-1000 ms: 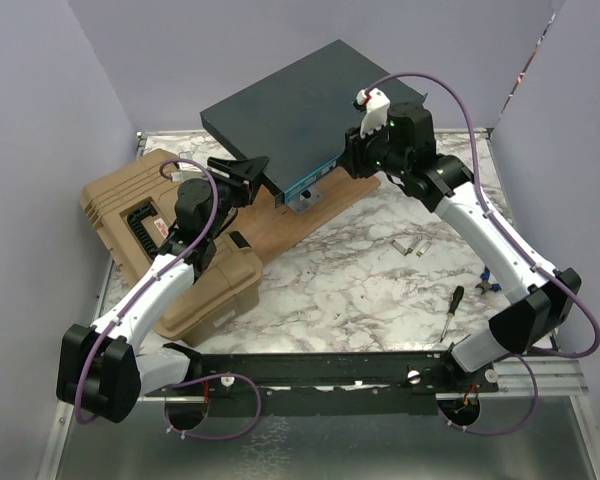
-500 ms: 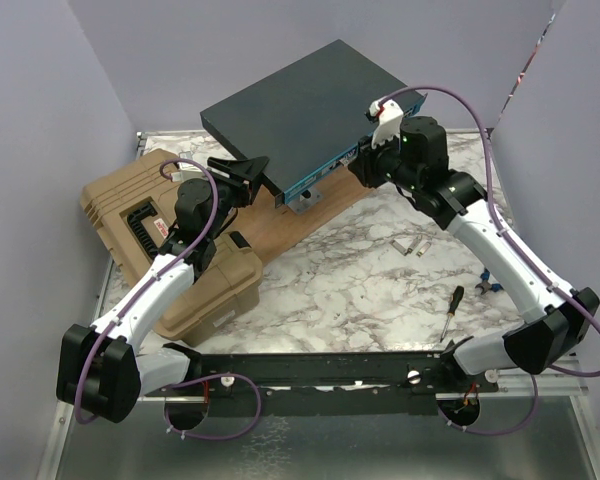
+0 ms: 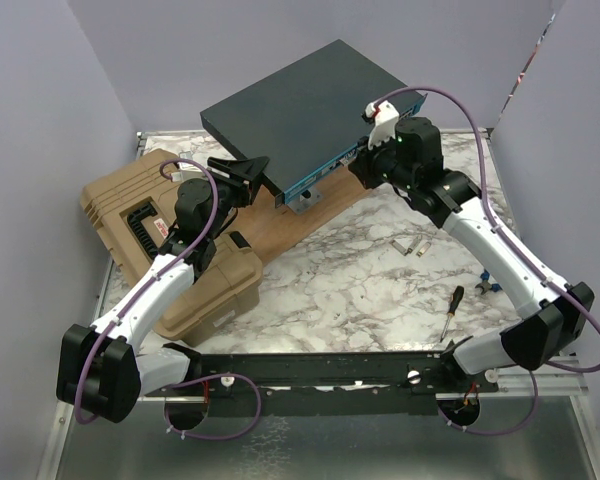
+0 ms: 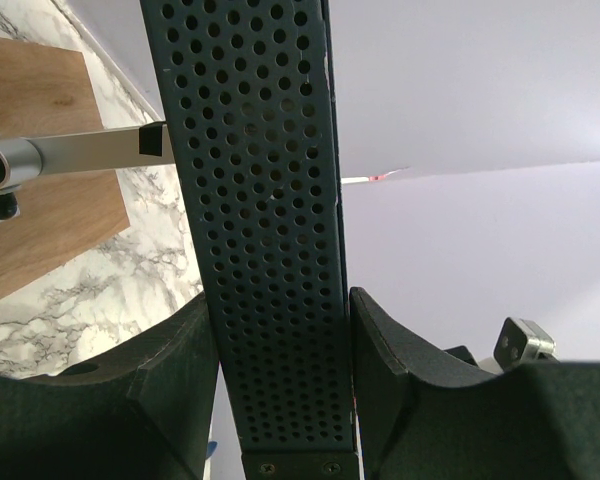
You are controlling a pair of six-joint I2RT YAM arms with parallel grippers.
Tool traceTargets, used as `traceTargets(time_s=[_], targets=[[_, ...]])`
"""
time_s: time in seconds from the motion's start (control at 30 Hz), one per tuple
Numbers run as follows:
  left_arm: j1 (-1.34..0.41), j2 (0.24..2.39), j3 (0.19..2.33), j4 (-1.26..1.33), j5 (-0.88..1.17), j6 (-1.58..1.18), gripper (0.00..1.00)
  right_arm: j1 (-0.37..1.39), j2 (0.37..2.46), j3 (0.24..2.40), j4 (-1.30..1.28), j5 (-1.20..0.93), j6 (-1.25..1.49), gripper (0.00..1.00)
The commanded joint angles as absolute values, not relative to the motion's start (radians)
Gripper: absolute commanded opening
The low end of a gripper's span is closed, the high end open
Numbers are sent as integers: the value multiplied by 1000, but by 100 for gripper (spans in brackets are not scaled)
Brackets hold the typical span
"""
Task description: Insert the plug into the switch port
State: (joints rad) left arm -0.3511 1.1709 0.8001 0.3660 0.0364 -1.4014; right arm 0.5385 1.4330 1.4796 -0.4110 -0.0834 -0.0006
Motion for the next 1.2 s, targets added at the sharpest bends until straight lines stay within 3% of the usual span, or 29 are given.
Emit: traceTargets(time_s=[0.0, 1.17], targets=[[-367, 1192, 813, 331, 61, -1358, 0, 541, 1457, 1490, -382, -85, -3, 7], [-368, 1173, 795, 332, 63, -1361, 0, 541, 1573, 1588, -263, -240, 168, 5]])
